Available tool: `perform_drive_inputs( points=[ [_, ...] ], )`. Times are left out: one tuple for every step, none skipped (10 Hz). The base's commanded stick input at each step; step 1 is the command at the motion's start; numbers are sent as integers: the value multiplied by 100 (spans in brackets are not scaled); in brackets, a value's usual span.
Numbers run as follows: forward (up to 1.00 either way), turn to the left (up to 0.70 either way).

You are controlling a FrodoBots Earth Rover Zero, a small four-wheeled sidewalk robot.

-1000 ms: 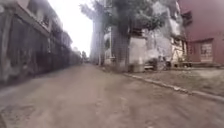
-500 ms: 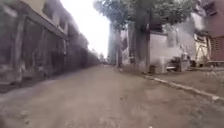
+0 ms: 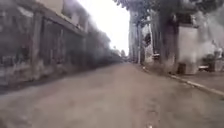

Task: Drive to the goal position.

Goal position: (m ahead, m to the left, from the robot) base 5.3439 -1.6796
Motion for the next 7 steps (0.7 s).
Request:
perform_drive_inputs(
  points=[
    [100, 0],
    [100, 0],
    [100, 0],
    [100, 0],
    [100, -11],
    [100, -27],
    [100, -27]
  ],
)
